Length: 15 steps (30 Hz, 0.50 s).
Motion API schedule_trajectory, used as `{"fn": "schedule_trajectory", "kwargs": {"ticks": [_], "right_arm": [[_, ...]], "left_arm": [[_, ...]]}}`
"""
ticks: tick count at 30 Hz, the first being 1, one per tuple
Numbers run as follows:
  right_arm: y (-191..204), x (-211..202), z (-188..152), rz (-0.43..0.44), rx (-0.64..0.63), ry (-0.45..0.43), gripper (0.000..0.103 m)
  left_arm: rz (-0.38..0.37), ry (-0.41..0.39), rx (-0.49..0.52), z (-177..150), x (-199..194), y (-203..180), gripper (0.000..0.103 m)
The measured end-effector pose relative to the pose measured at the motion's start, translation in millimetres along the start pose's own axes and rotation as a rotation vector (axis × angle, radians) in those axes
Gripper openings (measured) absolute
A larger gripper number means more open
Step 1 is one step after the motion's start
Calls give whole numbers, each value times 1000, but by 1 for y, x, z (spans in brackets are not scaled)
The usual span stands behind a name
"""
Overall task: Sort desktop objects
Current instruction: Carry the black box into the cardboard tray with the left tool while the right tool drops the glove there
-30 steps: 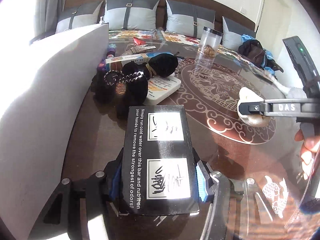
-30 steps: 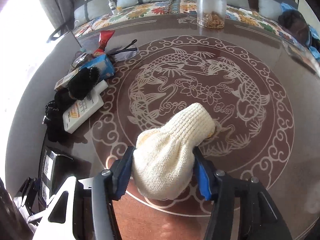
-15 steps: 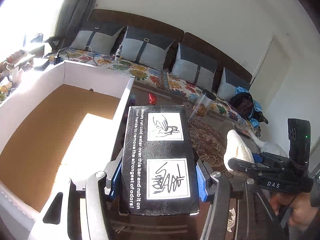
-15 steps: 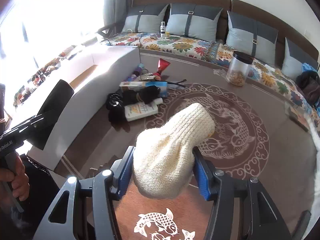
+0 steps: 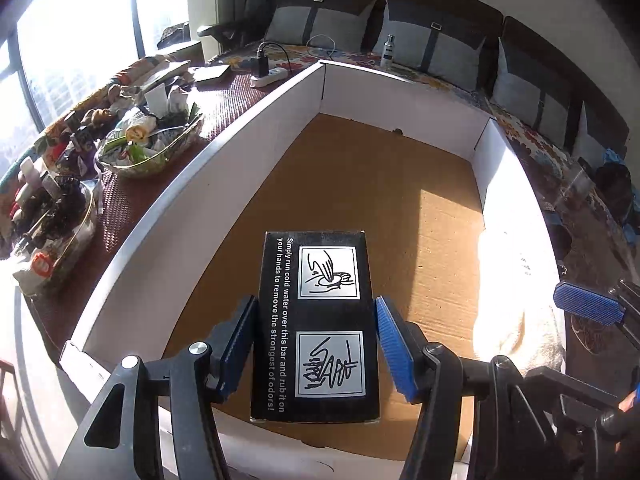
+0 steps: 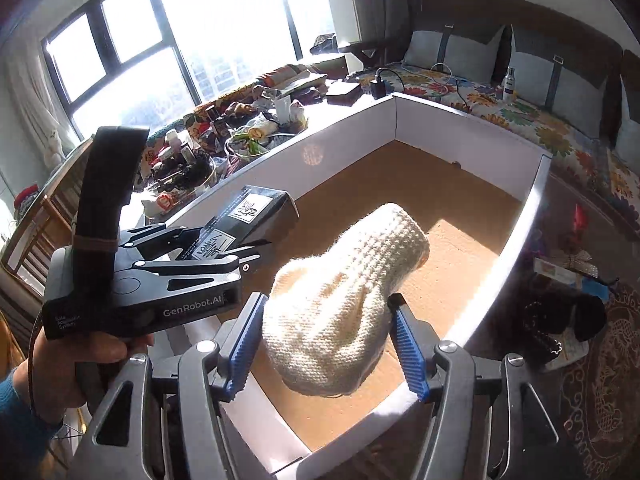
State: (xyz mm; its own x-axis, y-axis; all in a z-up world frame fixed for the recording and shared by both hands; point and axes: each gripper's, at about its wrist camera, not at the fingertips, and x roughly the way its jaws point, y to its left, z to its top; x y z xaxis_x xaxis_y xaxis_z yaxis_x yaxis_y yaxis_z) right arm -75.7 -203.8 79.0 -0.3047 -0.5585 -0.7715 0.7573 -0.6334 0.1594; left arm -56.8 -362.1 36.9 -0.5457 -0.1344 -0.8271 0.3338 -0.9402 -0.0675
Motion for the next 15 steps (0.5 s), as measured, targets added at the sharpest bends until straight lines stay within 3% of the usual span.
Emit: {"fn": "schedule_trajectory", "kwargs": {"ticks": [1, 3, 7, 11, 15], "right_arm": [[1, 8, -2, -11, -1, 24, 80], [-3, 11, -7, -37, 8, 26, 83], [-18, -27, -22, -76, 31, -70, 92], [-43, -74, -58, -213, 39, -190, 103], [-94, -97, -118, -385, 99, -175, 103]], "left_arm": [[2, -2, -4, -2, 0, 2, 60], [14, -39, -21, -7, -9, 5, 80], [-11, -138, -52, -15, -36, -1, 82], [-125, -215, -48, -26, -74, -31, 82], [-279, -263, 26, -42, -110, -90, 84]]}}
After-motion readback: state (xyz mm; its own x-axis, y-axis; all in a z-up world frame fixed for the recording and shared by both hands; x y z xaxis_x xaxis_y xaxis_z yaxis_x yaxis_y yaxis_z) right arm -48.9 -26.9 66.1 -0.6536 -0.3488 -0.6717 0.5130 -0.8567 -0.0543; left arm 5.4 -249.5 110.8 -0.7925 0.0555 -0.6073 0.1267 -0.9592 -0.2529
